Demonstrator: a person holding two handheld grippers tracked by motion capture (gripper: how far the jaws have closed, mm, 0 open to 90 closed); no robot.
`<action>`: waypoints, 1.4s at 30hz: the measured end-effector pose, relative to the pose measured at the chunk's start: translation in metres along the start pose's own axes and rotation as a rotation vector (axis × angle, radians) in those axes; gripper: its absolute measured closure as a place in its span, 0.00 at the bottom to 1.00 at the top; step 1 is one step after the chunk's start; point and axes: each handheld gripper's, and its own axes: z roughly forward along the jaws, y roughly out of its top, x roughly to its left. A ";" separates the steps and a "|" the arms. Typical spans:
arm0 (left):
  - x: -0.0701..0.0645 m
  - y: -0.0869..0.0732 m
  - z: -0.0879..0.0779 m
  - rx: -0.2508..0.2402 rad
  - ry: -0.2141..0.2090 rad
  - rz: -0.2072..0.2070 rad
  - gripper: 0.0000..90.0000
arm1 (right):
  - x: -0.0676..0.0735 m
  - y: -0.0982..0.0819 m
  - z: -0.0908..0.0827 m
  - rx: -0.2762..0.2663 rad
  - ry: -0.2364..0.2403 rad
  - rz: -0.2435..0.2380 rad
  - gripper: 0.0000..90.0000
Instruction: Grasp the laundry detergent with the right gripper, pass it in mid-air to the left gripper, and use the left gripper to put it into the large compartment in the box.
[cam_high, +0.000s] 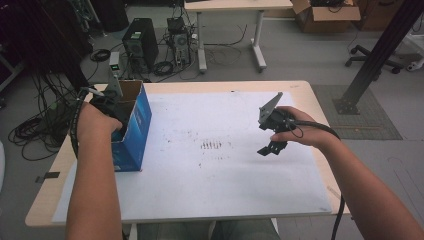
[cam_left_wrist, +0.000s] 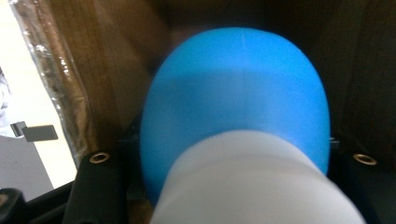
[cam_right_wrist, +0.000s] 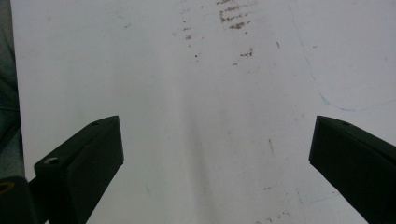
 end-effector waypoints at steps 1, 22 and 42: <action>0.000 0.000 0.000 -0.002 0.001 0.001 0.41 | 0.000 0.000 0.000 0.000 0.000 0.000 0.04; -0.003 -0.004 -0.010 -0.030 -0.003 0.014 0.31 | -0.001 -0.003 0.003 -0.011 0.007 0.004 0.04; -0.004 -0.015 -0.041 -0.080 0.030 0.001 0.21 | 0.000 -0.001 0.003 -0.024 0.008 -0.010 0.04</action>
